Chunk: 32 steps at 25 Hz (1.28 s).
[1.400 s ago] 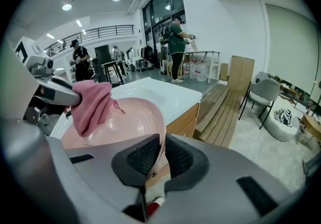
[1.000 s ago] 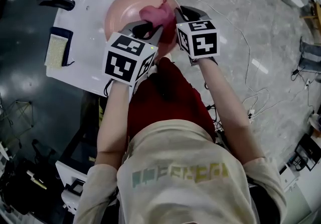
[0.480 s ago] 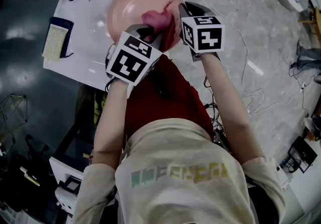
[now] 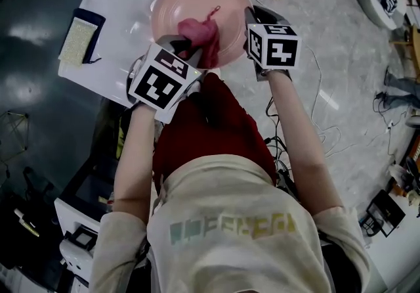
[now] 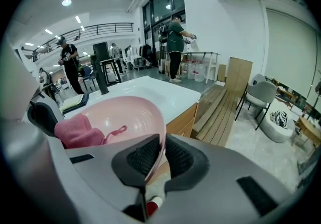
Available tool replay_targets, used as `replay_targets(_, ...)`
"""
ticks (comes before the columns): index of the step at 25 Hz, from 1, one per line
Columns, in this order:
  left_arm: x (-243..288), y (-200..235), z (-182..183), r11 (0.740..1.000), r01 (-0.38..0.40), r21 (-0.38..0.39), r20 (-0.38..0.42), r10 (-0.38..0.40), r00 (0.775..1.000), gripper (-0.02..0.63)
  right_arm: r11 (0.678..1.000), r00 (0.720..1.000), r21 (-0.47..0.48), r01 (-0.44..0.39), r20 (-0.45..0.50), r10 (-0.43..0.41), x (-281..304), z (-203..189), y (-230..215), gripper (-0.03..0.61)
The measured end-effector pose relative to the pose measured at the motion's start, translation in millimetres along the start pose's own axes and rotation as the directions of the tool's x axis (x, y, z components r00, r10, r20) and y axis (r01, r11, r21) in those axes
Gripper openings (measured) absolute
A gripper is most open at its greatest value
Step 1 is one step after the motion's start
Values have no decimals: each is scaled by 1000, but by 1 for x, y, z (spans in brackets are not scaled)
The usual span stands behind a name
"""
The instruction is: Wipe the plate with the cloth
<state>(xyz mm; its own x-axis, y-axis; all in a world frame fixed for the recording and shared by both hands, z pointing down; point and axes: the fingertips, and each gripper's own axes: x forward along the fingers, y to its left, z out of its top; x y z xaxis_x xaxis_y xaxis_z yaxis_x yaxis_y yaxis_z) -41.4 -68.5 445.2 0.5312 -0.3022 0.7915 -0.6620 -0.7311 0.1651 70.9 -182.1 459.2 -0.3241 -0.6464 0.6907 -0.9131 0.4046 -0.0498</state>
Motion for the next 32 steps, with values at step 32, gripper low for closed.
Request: replay_targets(32, -83, 103, 13, 935, -223, -275, 337, 311, 889, 60, 1000, 999, 4, -13, 33, 13, 0, -1, -1, 61)
